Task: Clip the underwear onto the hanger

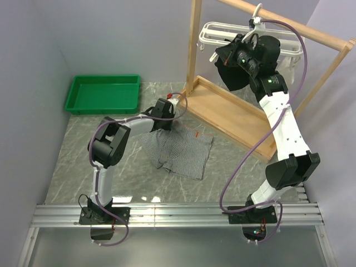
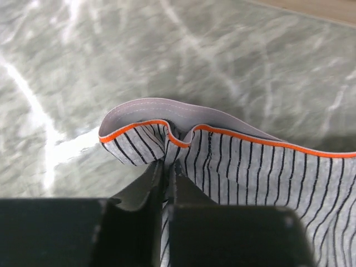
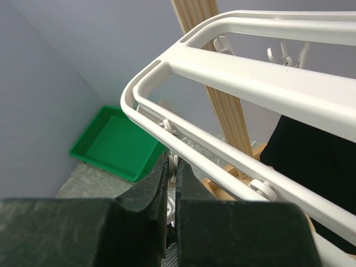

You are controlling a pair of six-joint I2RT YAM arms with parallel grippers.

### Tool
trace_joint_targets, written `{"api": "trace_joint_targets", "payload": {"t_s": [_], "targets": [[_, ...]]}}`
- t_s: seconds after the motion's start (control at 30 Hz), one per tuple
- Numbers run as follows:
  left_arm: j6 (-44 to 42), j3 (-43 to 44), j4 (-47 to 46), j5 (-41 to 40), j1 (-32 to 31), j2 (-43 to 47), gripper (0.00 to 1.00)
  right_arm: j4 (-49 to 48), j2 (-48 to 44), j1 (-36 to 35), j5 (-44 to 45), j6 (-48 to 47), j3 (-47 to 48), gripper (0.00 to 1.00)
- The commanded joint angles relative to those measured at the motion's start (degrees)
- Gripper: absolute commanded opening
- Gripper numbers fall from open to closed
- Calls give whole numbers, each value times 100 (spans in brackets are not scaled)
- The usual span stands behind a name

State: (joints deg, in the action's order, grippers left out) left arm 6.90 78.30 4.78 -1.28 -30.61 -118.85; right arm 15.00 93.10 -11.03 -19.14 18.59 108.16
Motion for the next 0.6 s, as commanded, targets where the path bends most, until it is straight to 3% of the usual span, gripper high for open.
{"api": "trace_joint_targets", "payload": {"t_s": [0.0, 0.3, 0.57], "targets": [[-162, -87, 219, 339, -226, -202, 1, -103, -169, 22, -73, 48, -120, 0], [-628, -719, -1645, 813, -288, 1239, 0, -208, -345, 22, -196, 127, -392, 0], [-1015, -500, -2585, 1103, -410, 1768, 0, -331, -468, 22, -354, 241, -708, 0]]}}
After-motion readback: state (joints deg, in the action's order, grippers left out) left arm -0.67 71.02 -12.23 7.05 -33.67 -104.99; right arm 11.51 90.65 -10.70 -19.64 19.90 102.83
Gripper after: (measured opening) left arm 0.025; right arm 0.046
